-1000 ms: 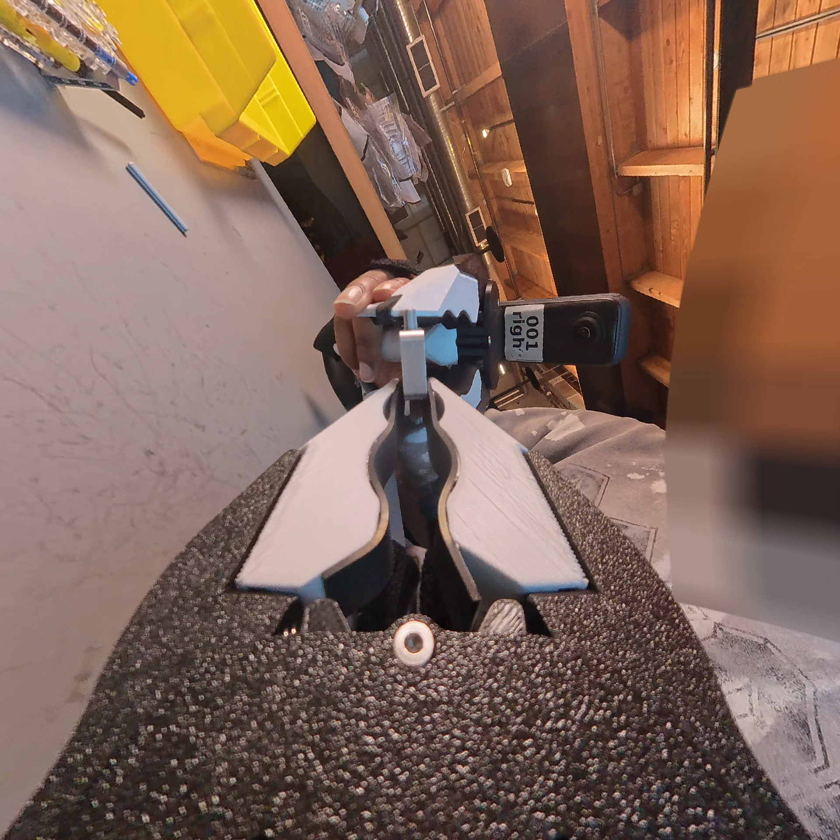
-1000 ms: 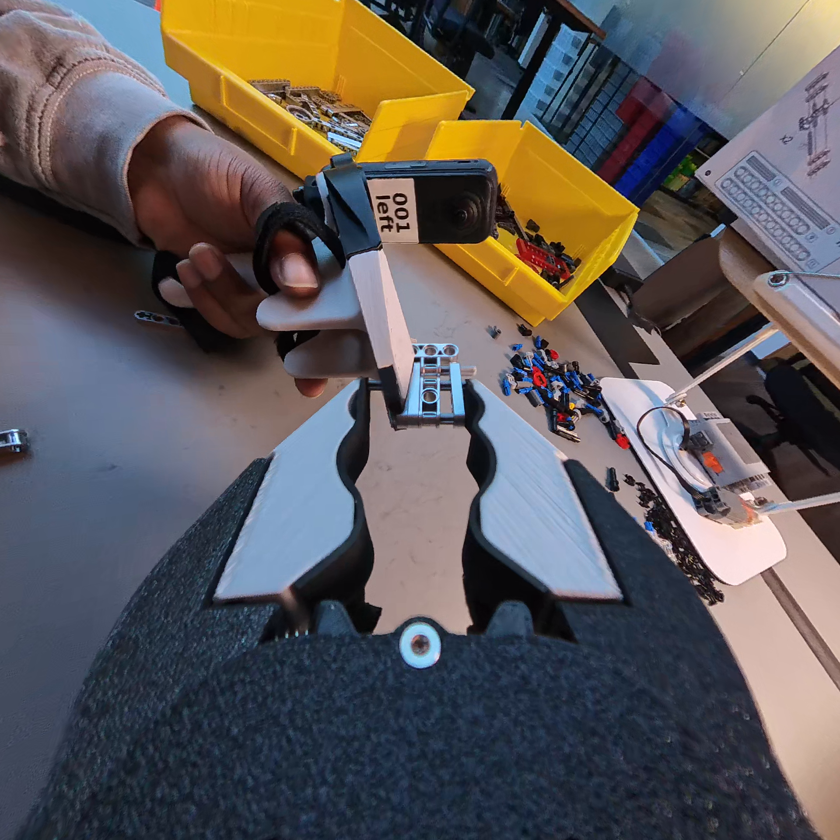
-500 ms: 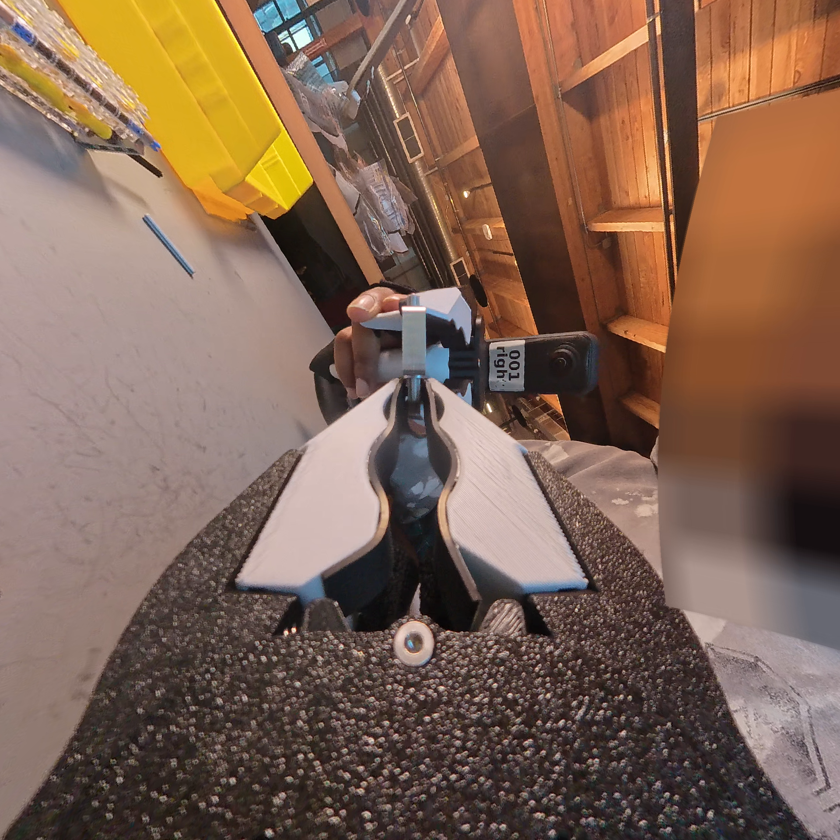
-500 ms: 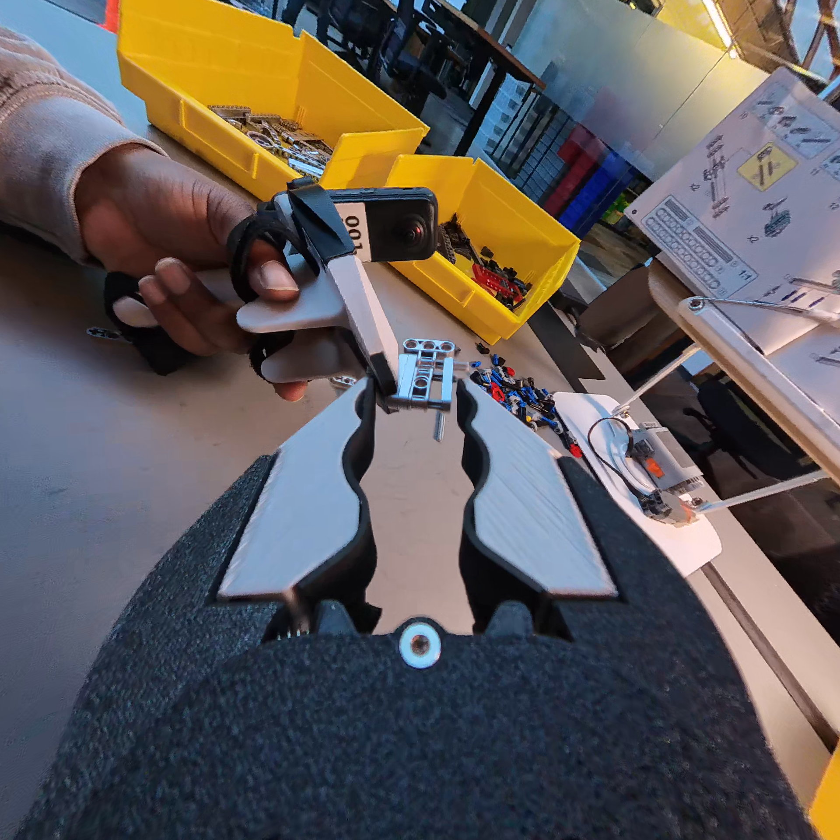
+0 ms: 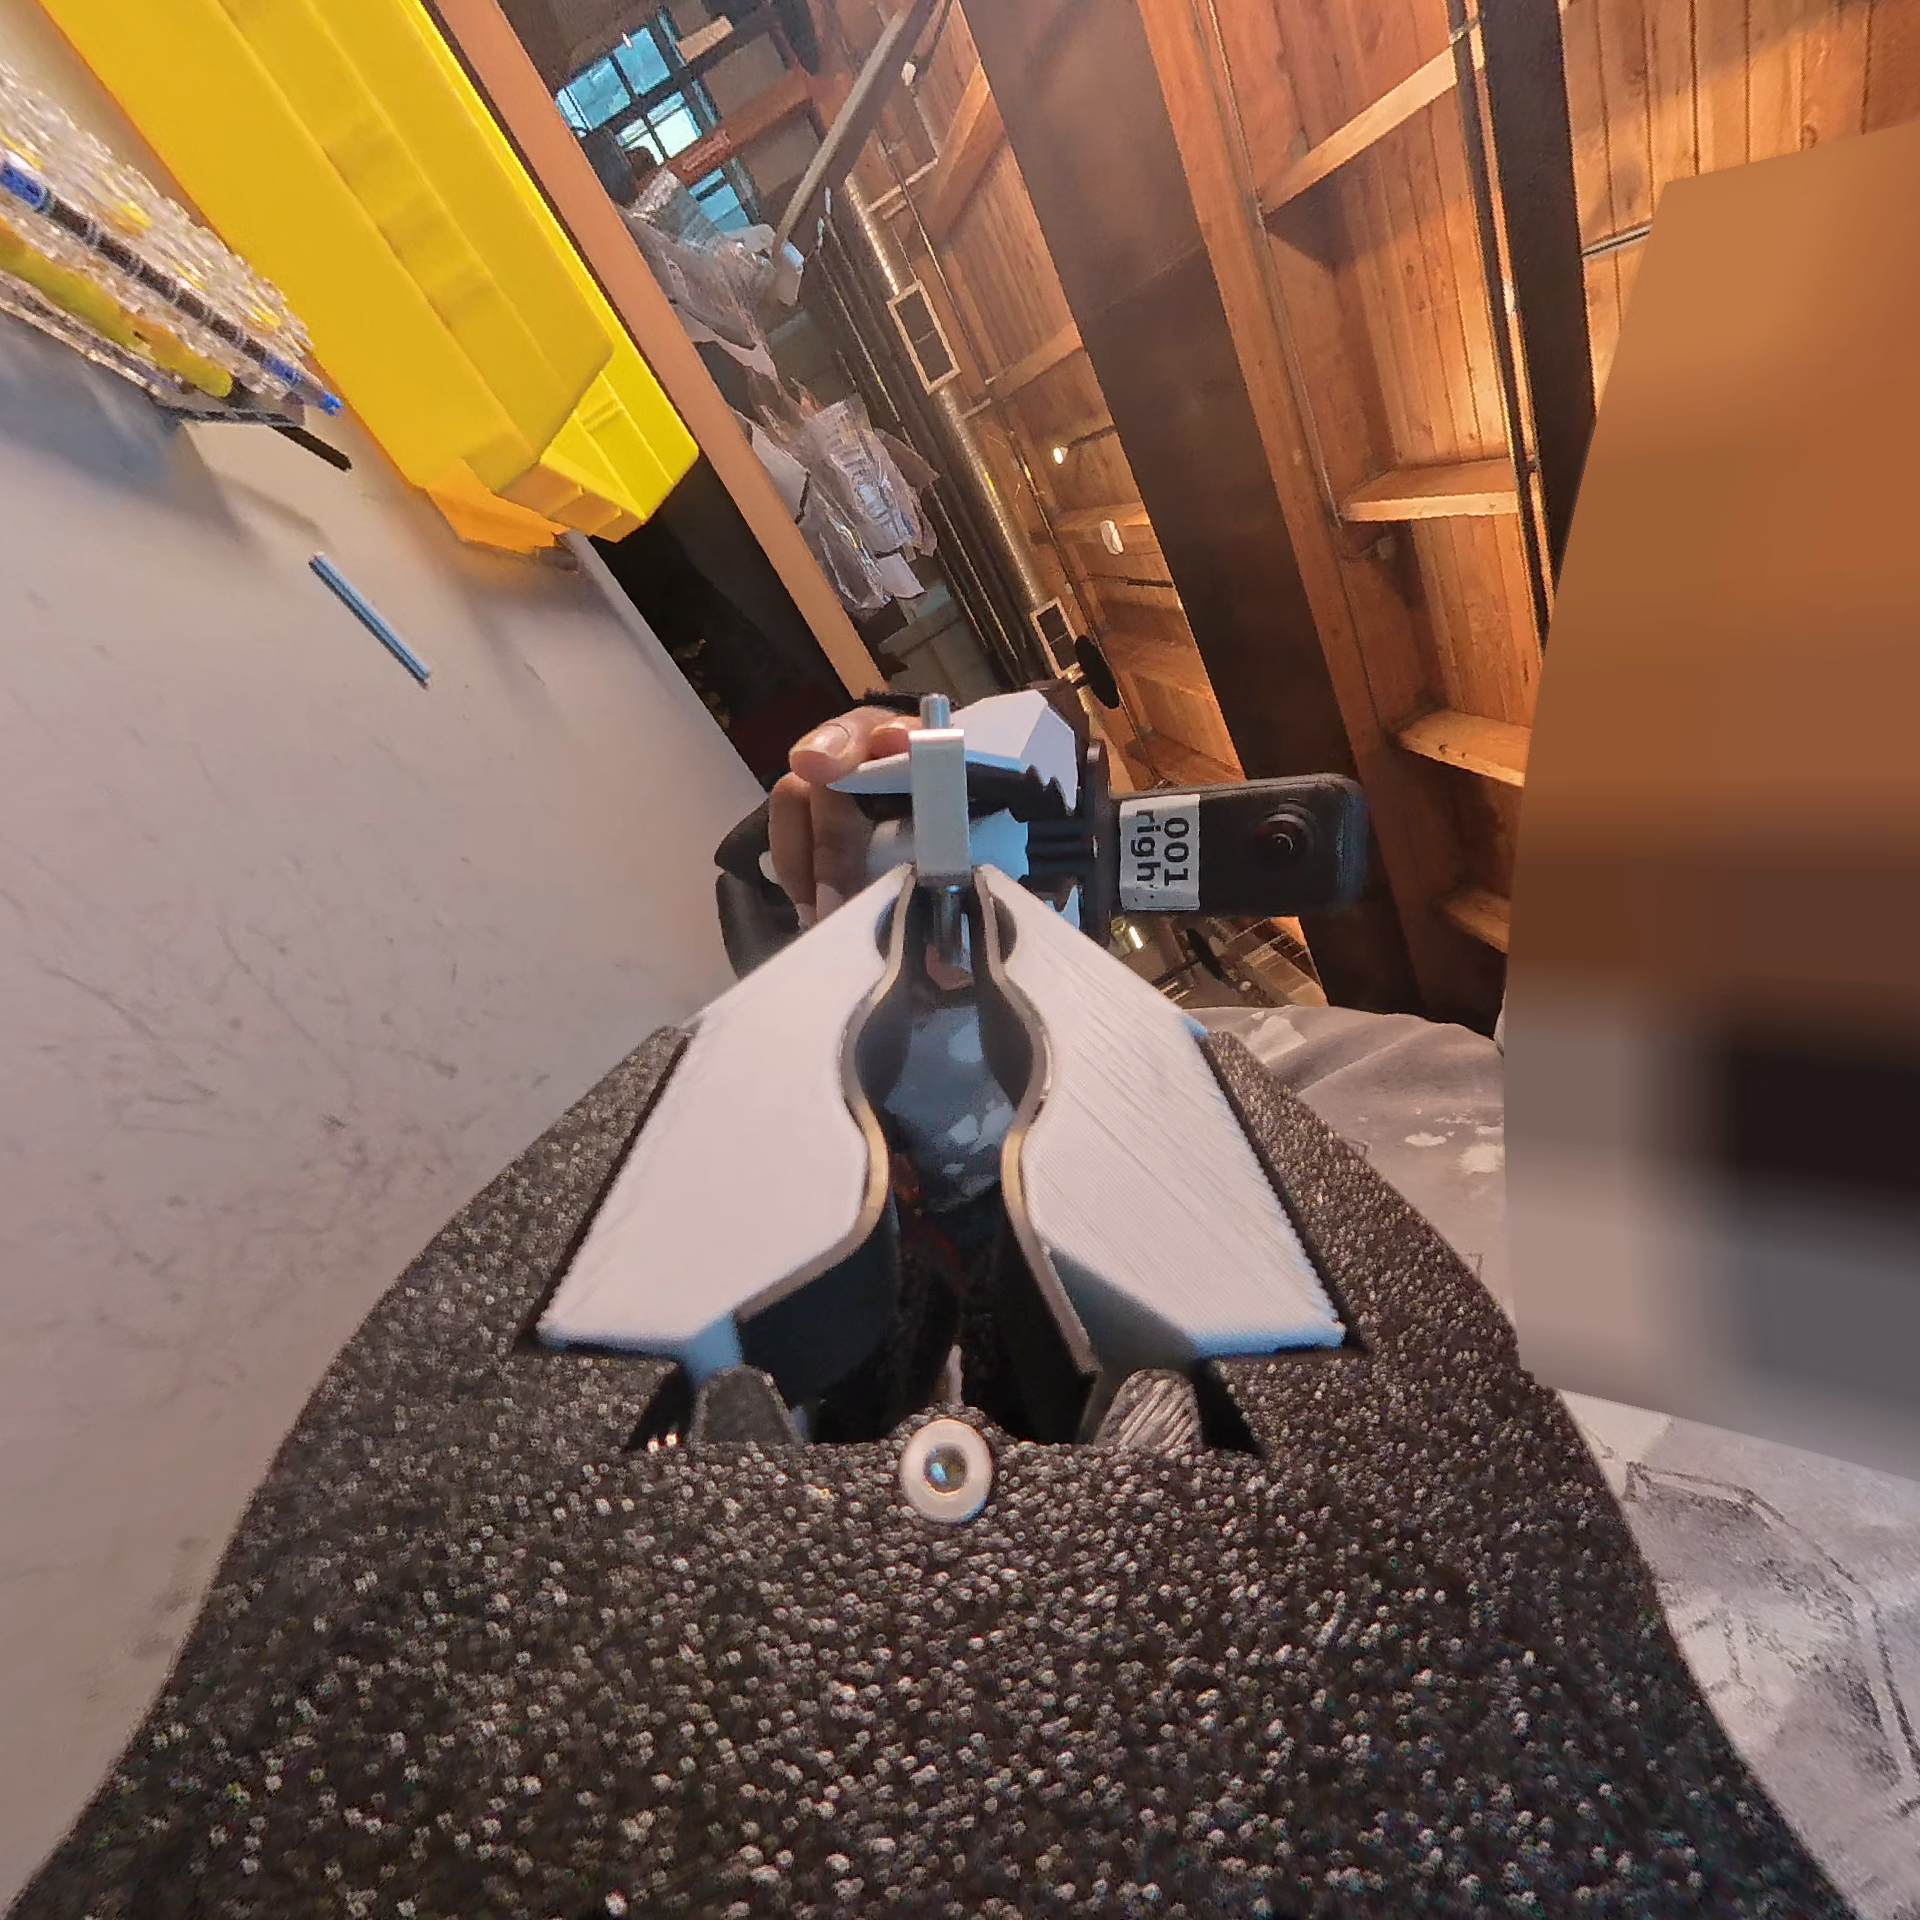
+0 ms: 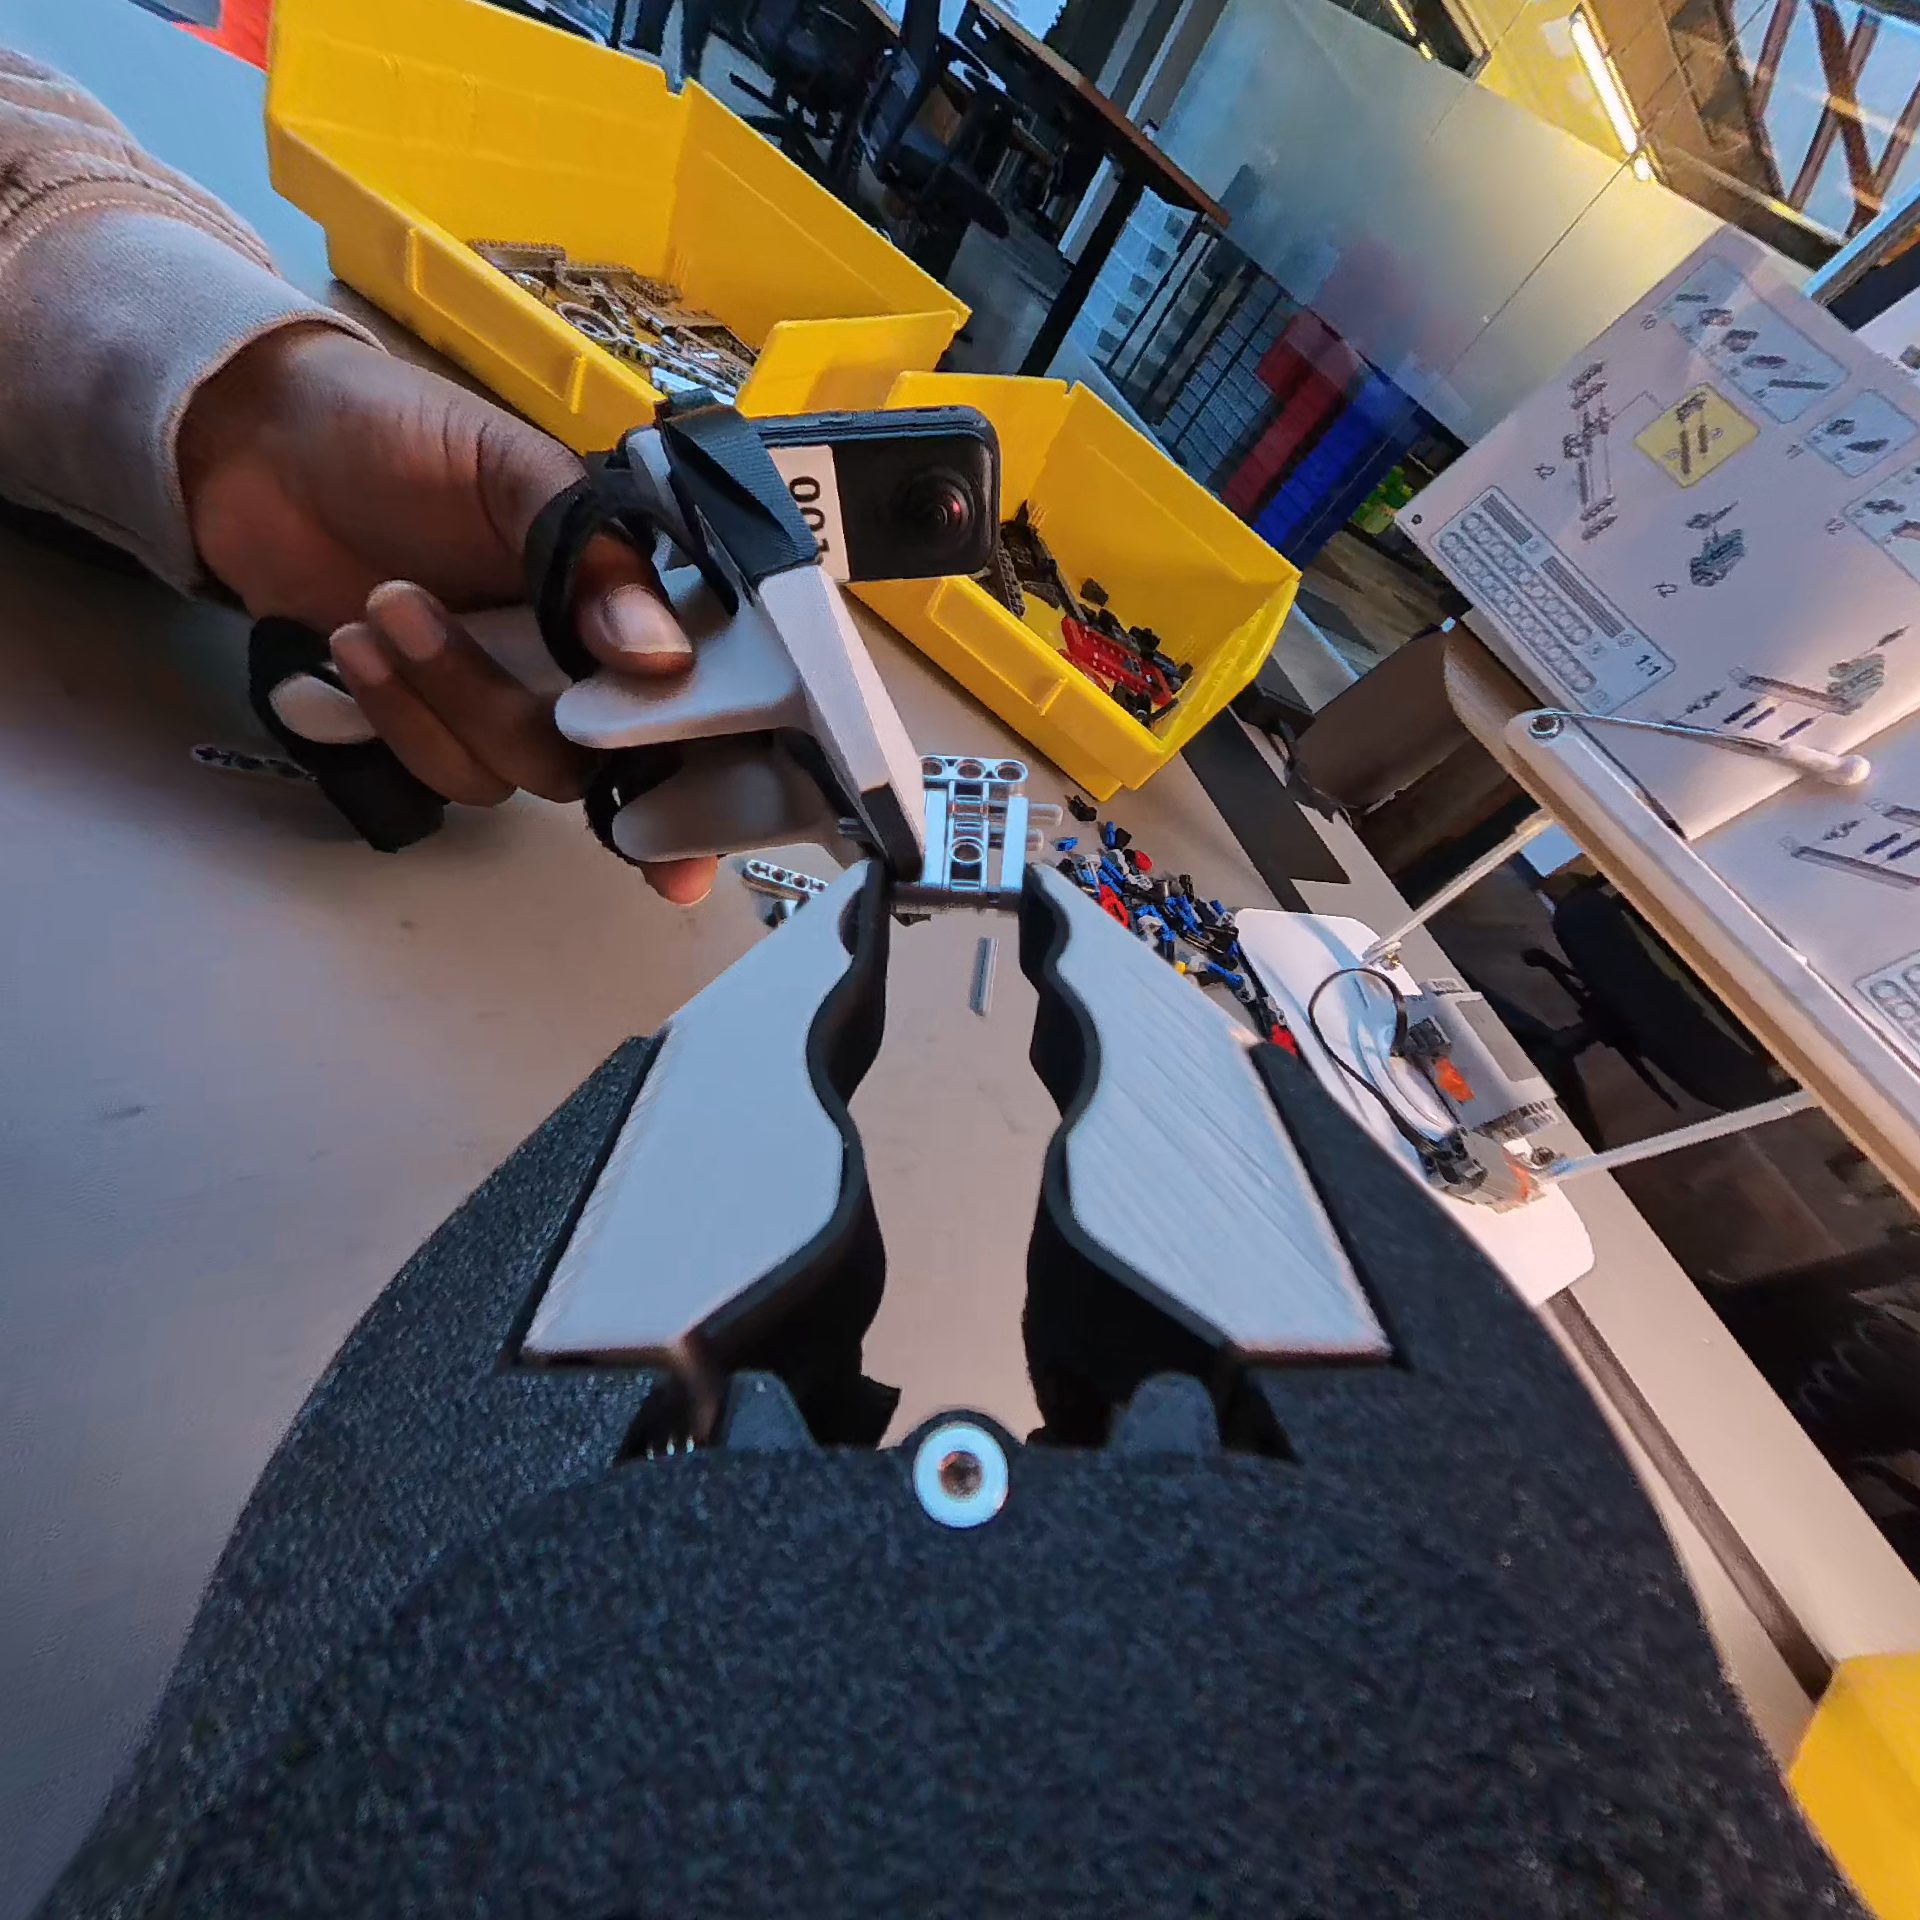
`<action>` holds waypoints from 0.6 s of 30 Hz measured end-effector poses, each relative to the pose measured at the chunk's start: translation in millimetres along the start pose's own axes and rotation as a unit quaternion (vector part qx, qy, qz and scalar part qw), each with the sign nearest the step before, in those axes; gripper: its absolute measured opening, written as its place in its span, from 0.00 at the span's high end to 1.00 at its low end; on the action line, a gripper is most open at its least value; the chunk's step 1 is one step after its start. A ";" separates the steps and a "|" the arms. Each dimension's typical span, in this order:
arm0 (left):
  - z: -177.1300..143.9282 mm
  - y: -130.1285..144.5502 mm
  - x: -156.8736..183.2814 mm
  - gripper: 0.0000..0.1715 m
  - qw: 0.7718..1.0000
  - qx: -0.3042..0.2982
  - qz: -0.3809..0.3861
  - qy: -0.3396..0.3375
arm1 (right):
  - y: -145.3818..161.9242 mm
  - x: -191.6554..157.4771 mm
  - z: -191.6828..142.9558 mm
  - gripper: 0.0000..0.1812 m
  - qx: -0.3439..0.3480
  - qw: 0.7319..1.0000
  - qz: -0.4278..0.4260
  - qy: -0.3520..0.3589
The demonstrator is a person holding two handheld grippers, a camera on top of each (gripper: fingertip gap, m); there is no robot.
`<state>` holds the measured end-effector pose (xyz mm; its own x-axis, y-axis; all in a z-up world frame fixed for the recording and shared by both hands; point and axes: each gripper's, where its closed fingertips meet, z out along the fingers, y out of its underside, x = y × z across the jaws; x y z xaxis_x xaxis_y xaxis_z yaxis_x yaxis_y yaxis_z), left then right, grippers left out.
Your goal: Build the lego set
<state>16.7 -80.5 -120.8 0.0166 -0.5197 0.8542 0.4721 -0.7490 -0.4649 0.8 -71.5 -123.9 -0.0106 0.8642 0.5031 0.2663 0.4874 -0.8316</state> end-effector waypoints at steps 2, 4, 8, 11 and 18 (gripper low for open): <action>-0.5 -0.4 -0.5 0.97 1.000 0.008 -0.015 0.008 | -0.2 0.2 0.6 0.88 -0.002 1.000 -0.010 0.004; -0.9 1.1 -2.7 0.97 1.000 0.005 -0.014 0.003 | 1.9 -1.6 1.7 0.88 -0.007 1.000 -0.021 0.002; -0.8 0.9 -8.0 0.97 1.000 0.006 -0.012 -0.010 | 5.9 -3.8 5.8 0.88 -0.008 1.000 0.012 -0.014; -1.3 -1.1 -13.6 0.96 0.999 0.015 -0.014 -0.025 | 5.1 -1.4 7.0 0.76 -0.003 1.000 0.005 0.002; 4.4 4.2 -14.0 0.96 0.999 0.014 -0.022 -0.024 | 12.3 -8.7 20.8 0.78 -0.036 0.999 0.014 0.002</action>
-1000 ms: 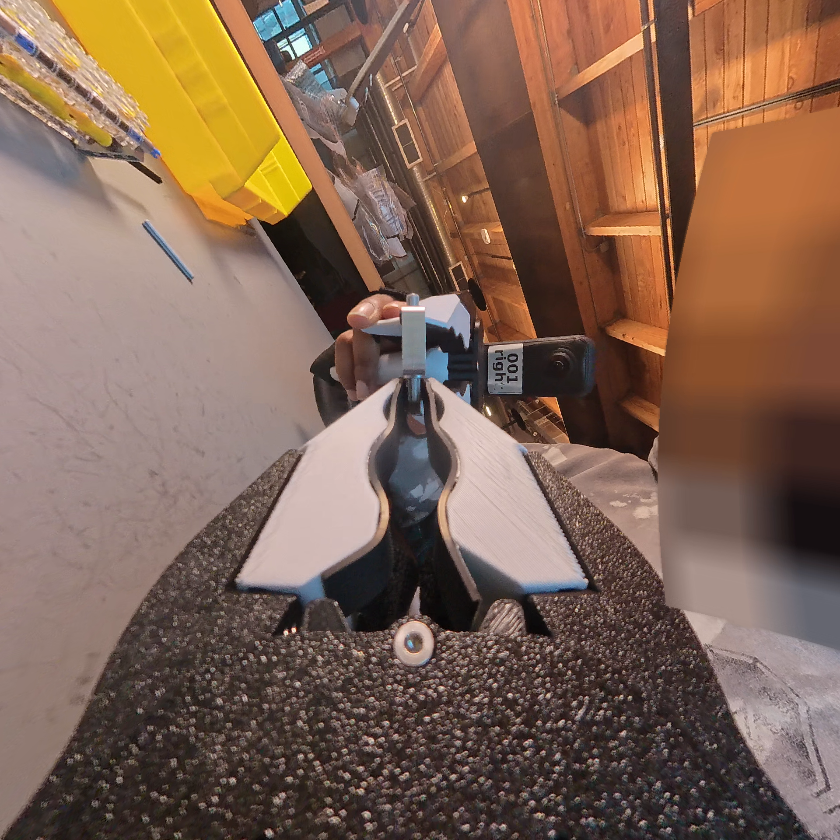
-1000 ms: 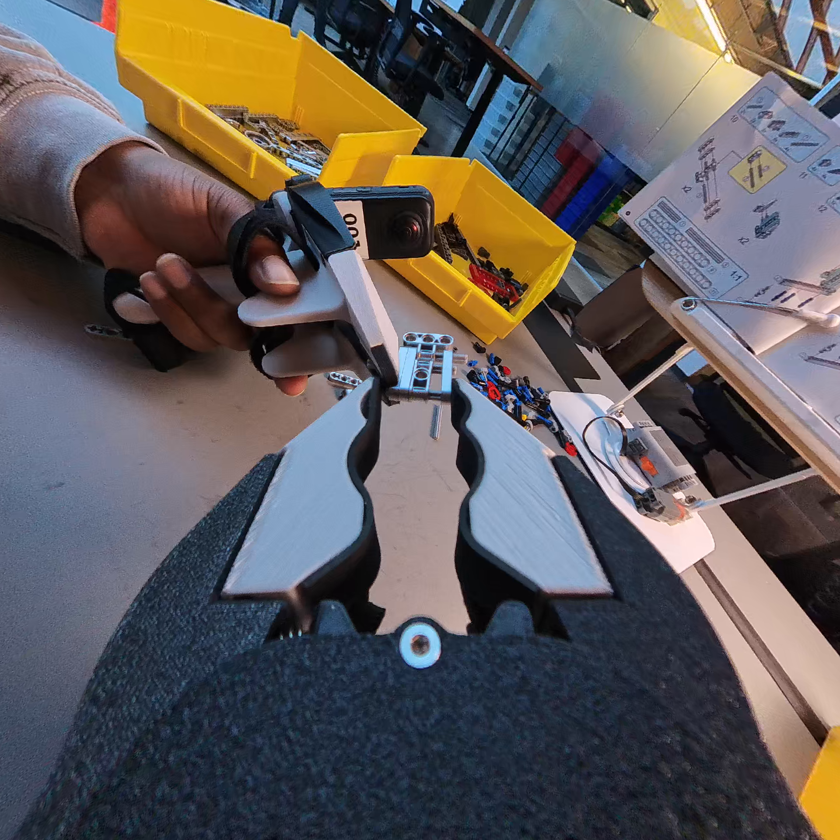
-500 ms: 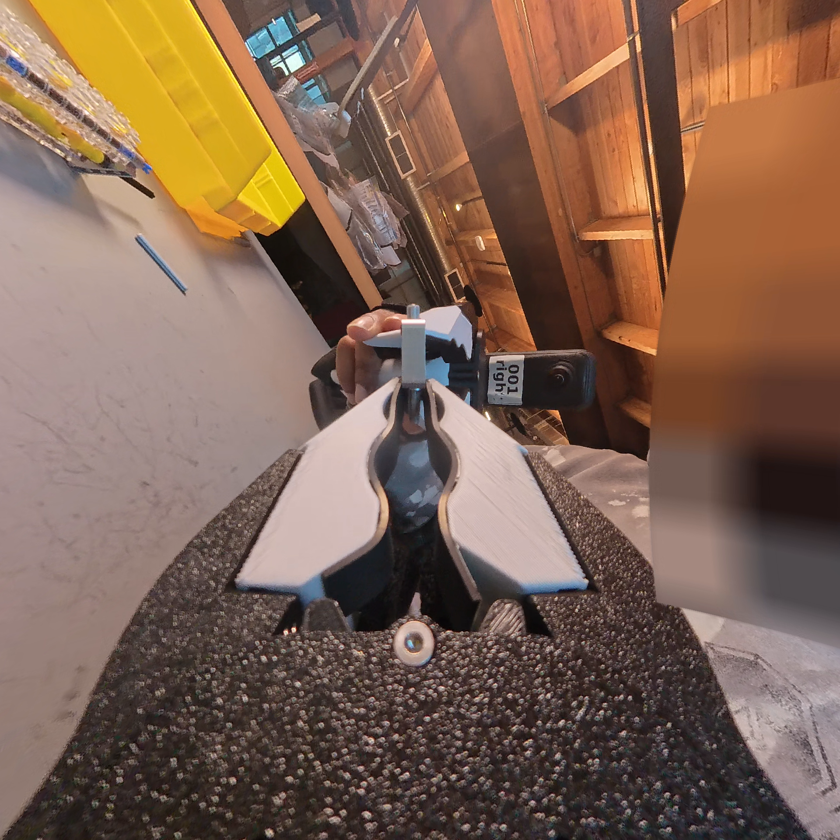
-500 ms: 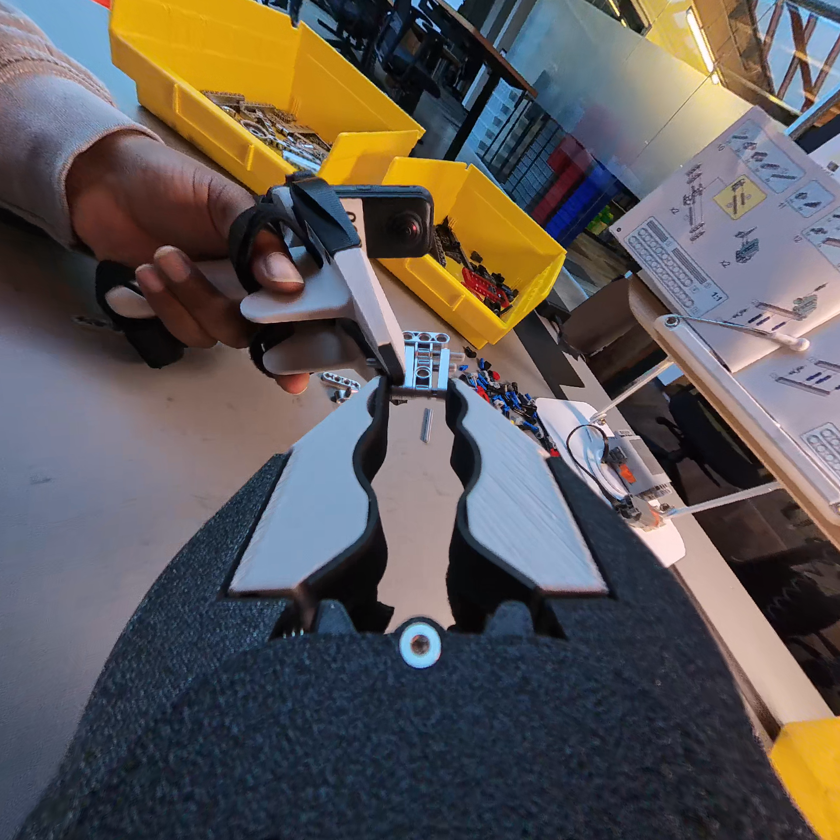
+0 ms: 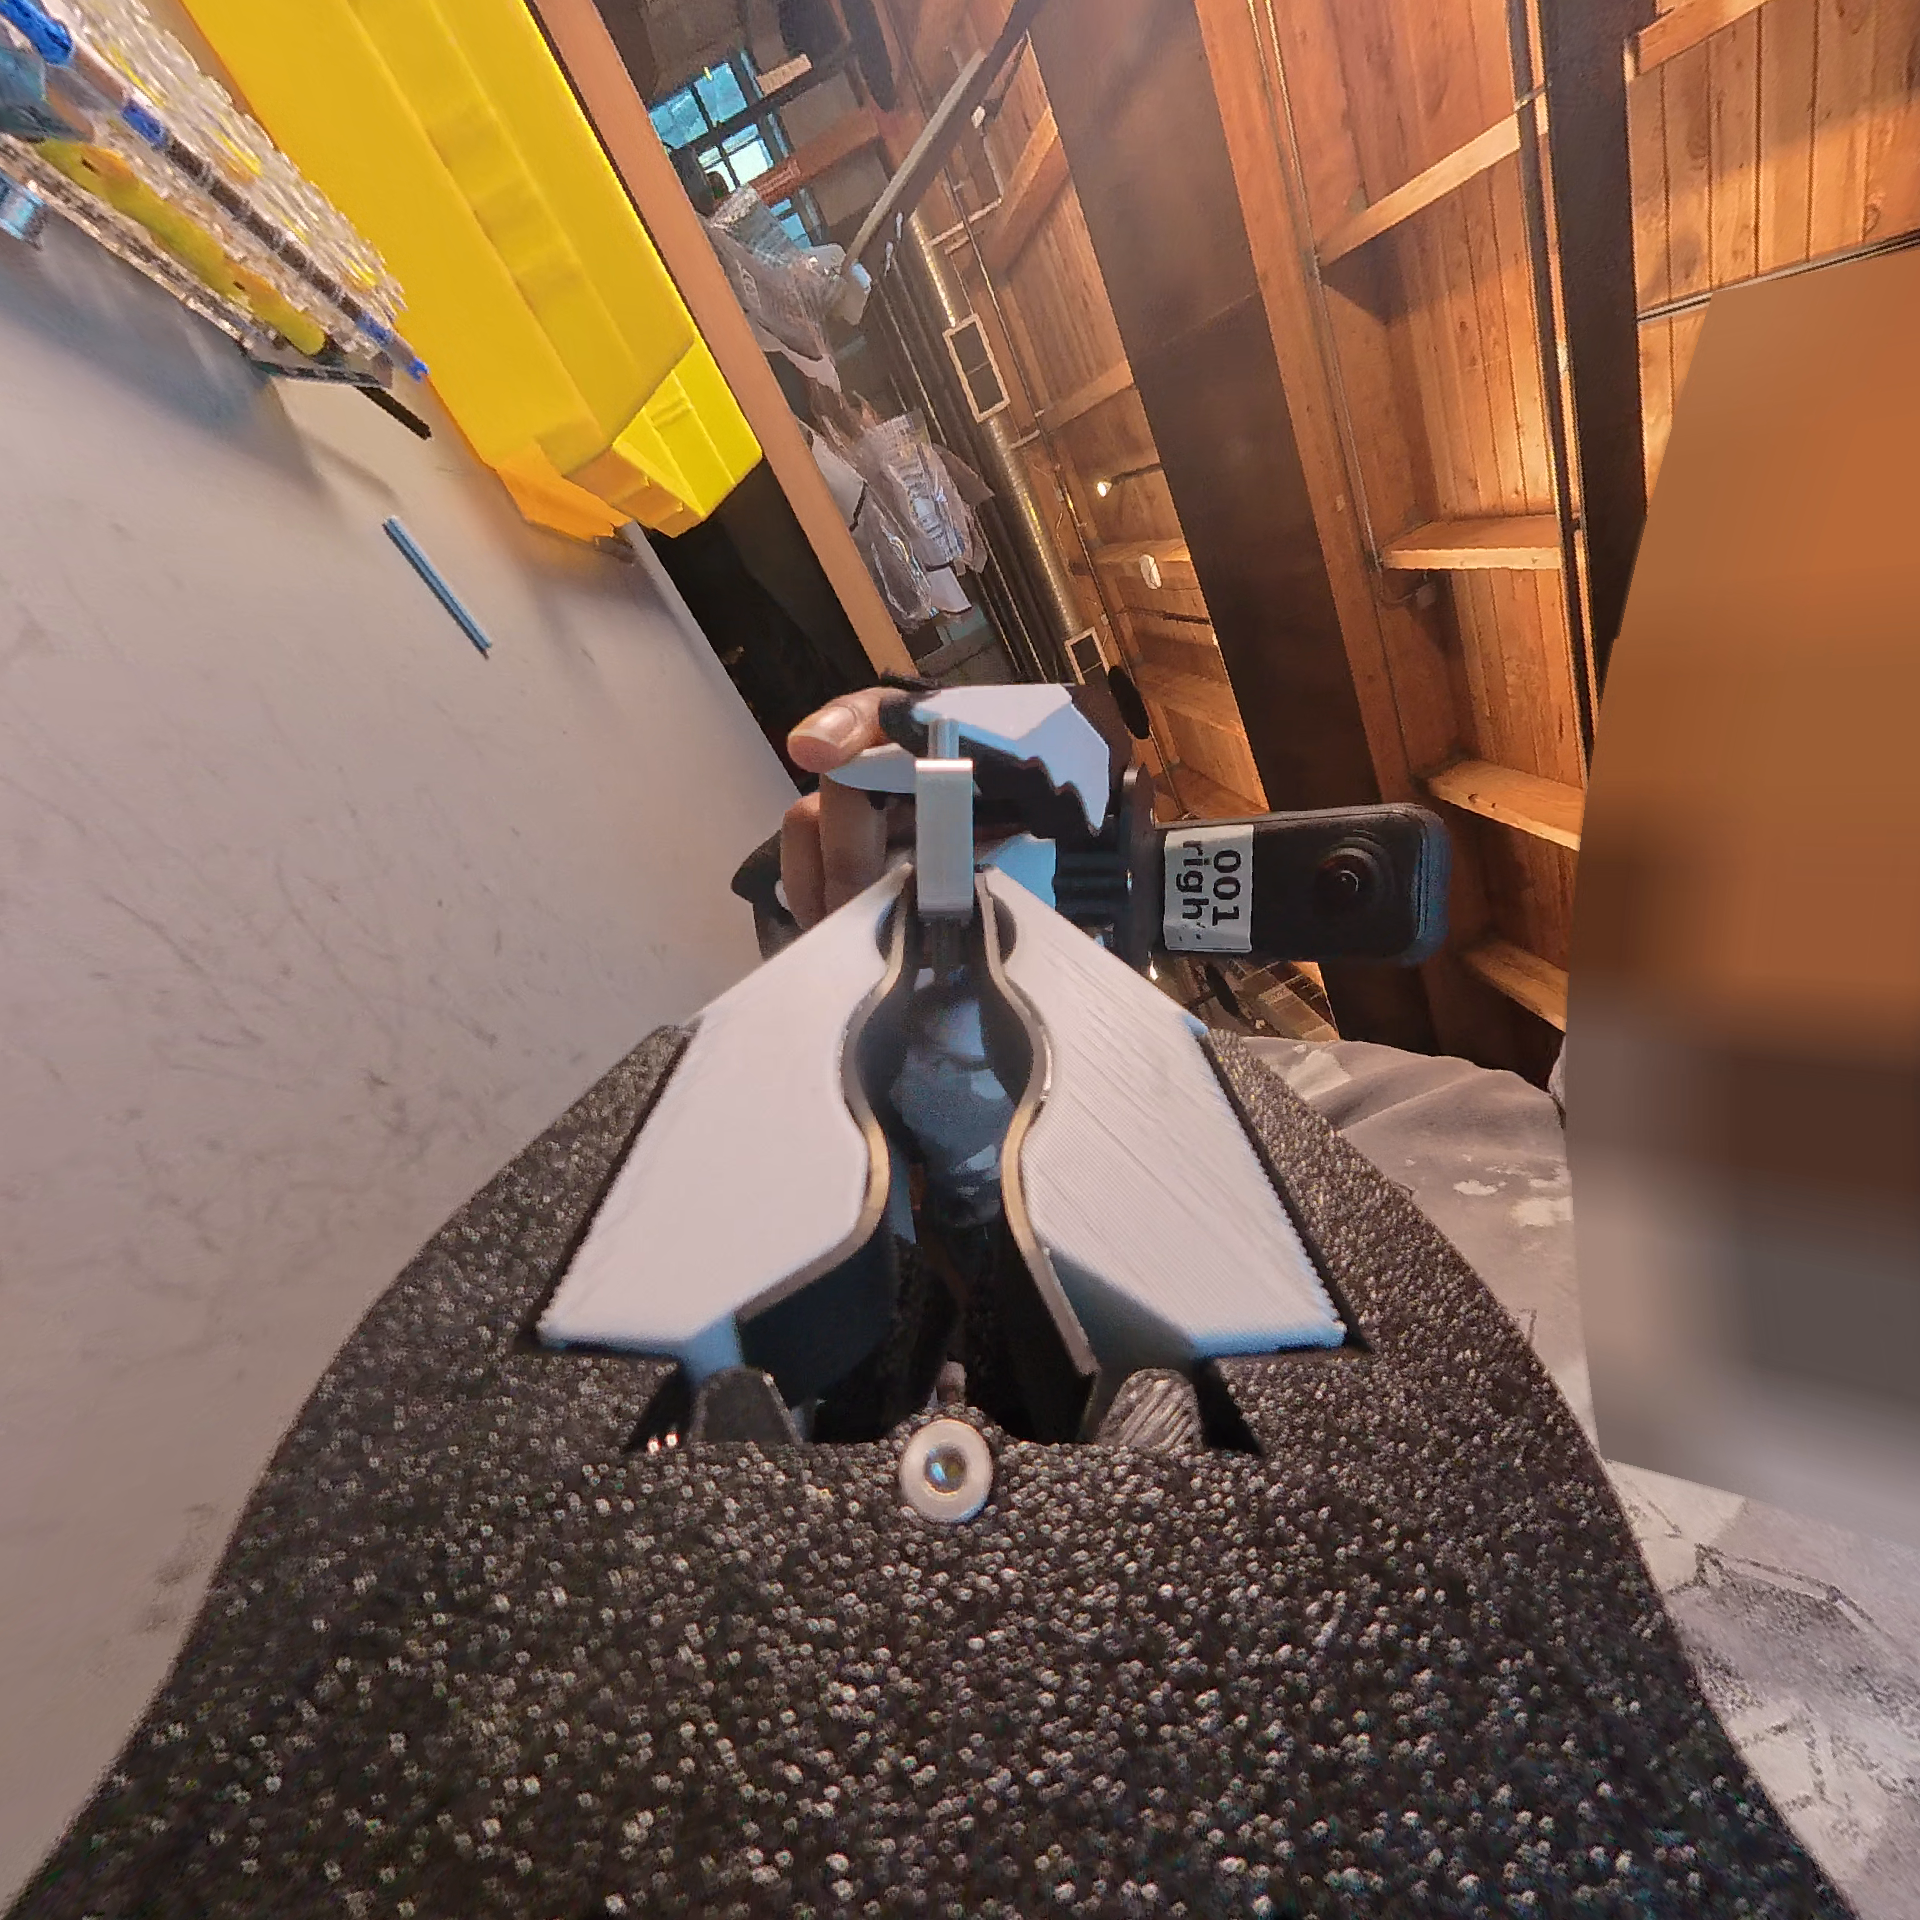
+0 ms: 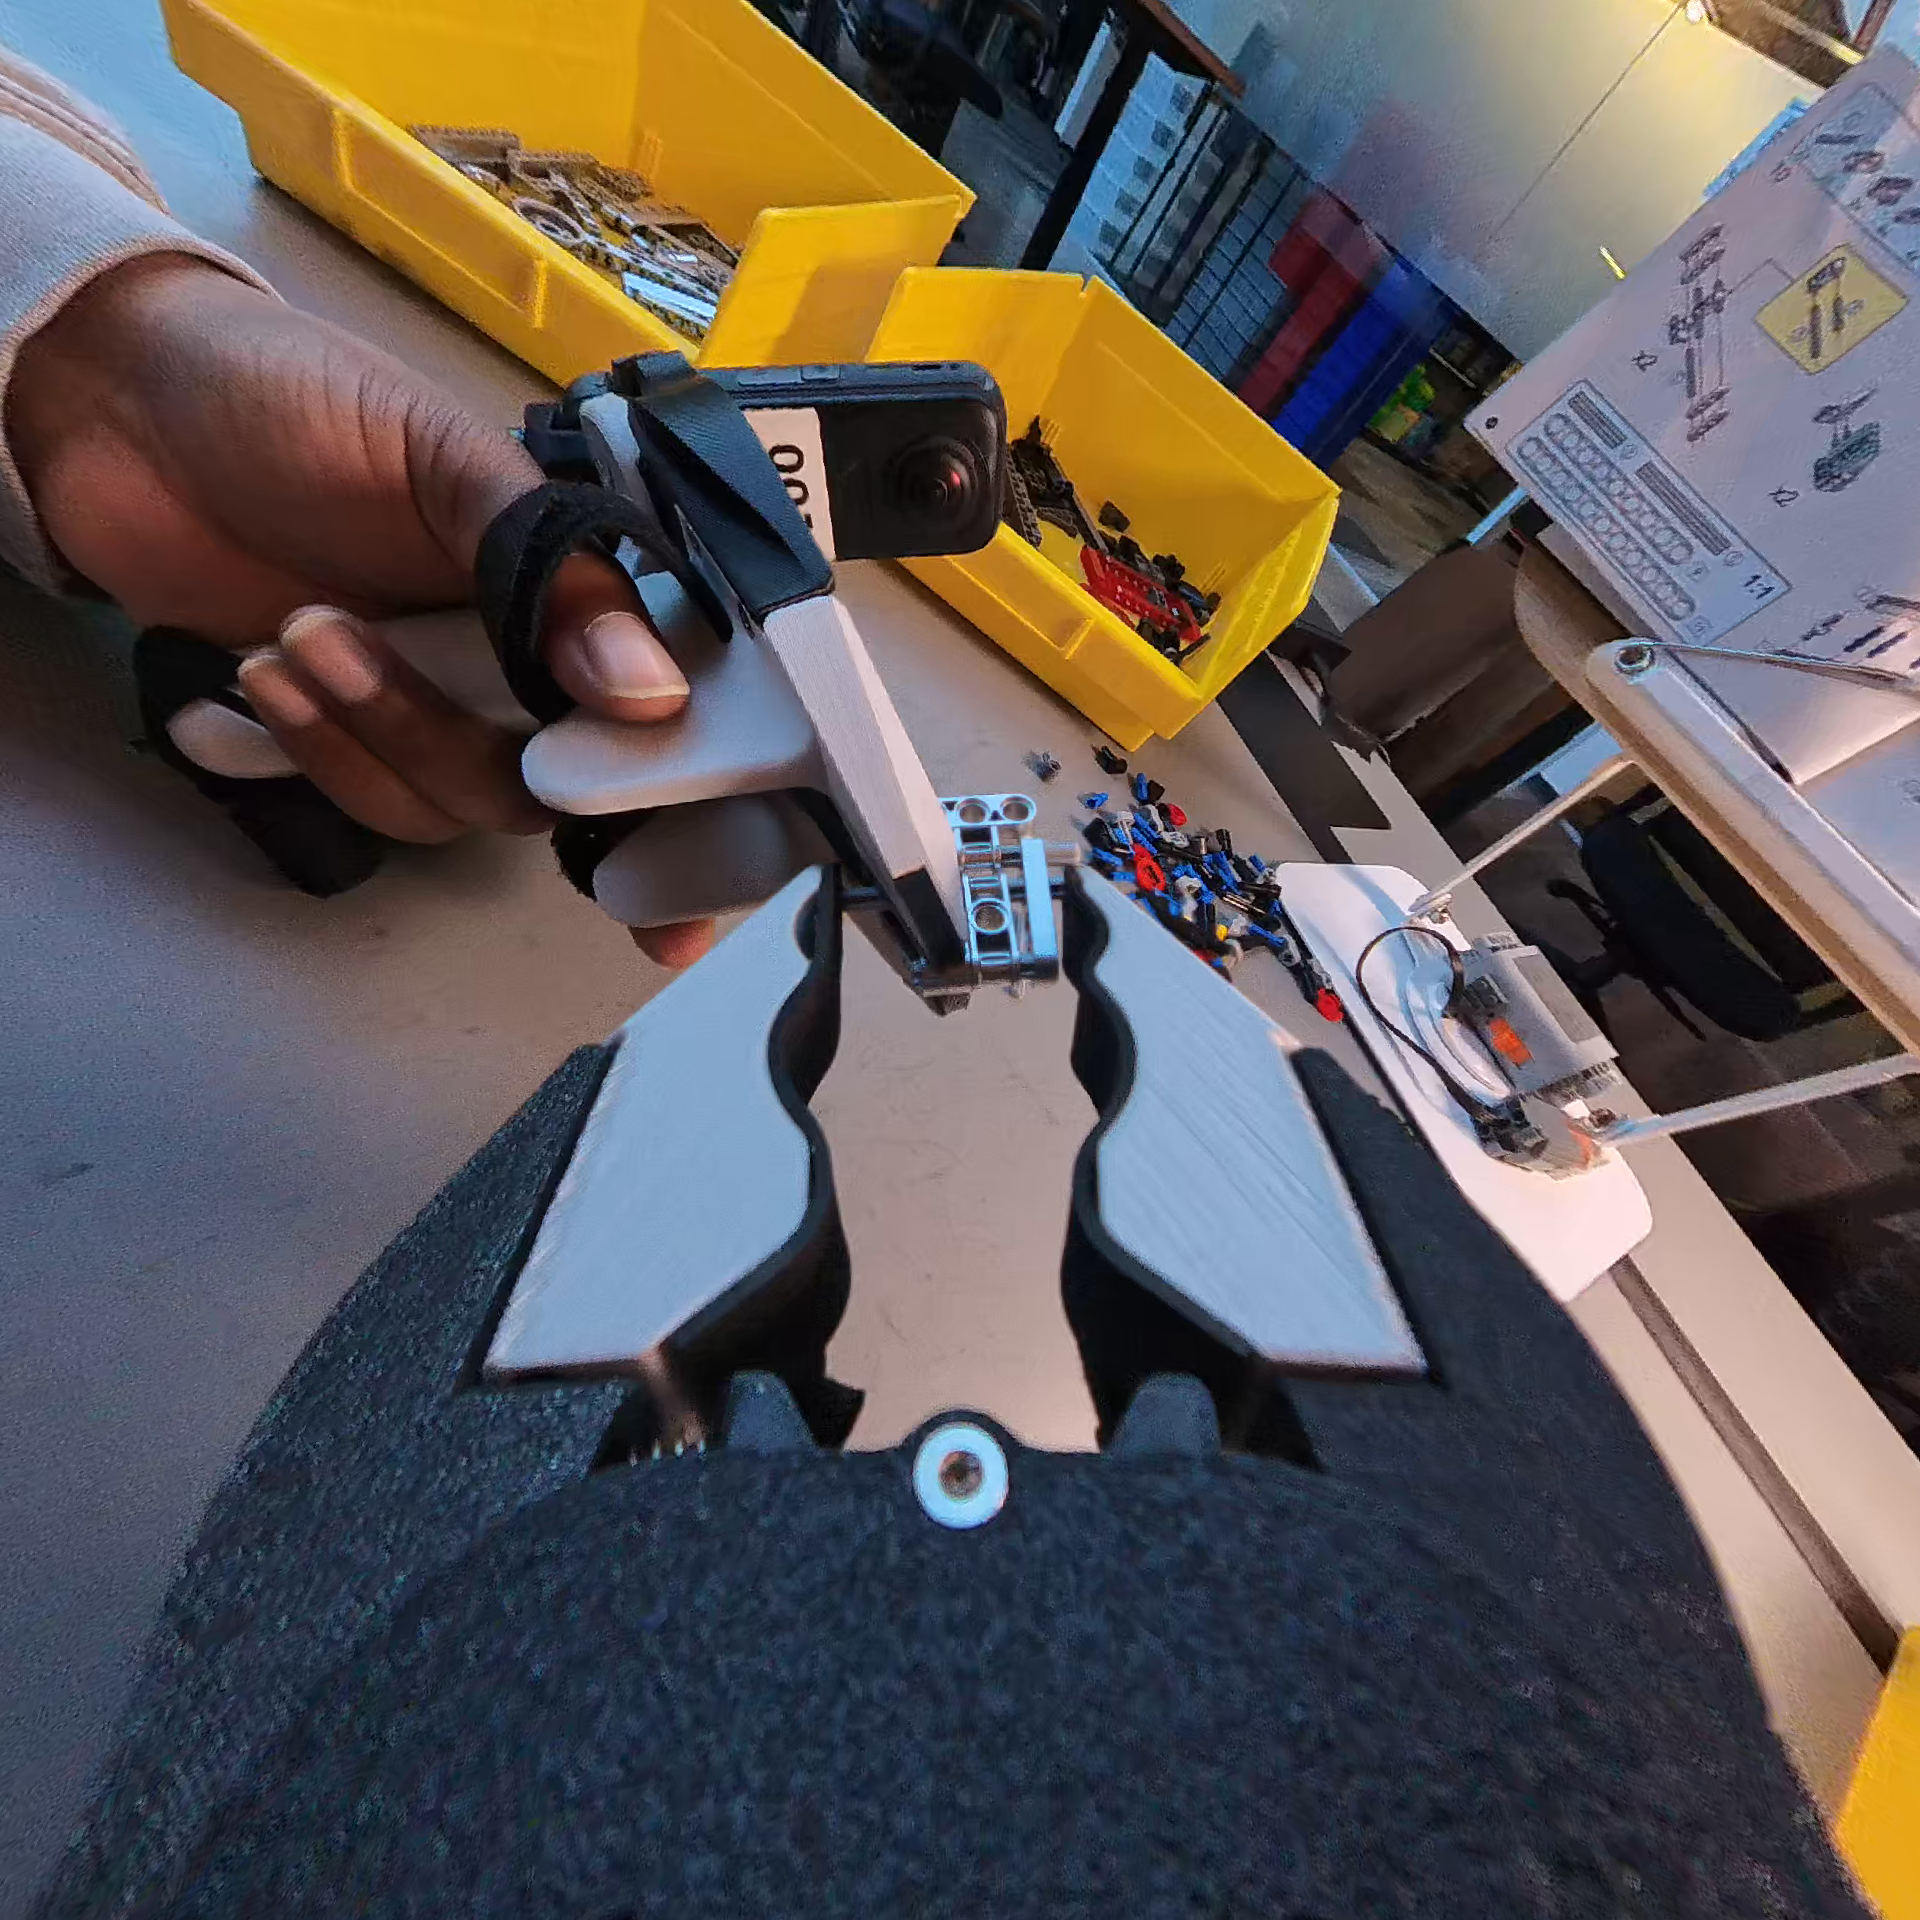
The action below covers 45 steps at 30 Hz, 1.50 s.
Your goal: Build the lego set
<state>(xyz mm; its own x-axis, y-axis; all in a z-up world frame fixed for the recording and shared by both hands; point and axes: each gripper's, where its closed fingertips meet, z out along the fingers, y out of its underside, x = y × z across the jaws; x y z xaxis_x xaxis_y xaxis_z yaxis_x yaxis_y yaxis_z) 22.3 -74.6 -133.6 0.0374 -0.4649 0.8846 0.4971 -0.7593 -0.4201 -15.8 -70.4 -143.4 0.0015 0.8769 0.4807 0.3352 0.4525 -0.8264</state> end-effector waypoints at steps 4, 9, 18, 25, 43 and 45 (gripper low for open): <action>-2.3 0.4 2.9 0.96 1.000 -0.011 -0.003 0.009 | -1.7 -1.0 -3.8 0.78 0.008 1.000 0.018 -0.018; -9.8 0.0 7.8 0.95 0.998 -0.046 0.038 0.004 | -3.8 -6.2 -11.1 0.78 0.022 0.999 0.006 -0.045; -7.7 8.3 7.5 0.96 0.998 -0.061 0.022 0.009 | -3.4 -14.6 -14.4 0.79 0.019 0.998 -0.013 -0.060; -8.9 10.8 5.3 0.96 0.998 -0.058 0.000 0.012 | -0.9 -18.2 -14.0 0.79 0.015 0.997 -0.015 -0.071; -10.5 5.0 1.1 0.96 0.999 -0.030 0.027 -0.019 | 5.1 -12.5 -10.0 0.78 -0.015 0.999 -0.022 -0.047; -10.8 4.7 -1.4 0.96 0.999 -0.029 0.026 -0.026 | 8.4 -12.6 -9.0 0.78 -0.034 0.998 -0.034 -0.042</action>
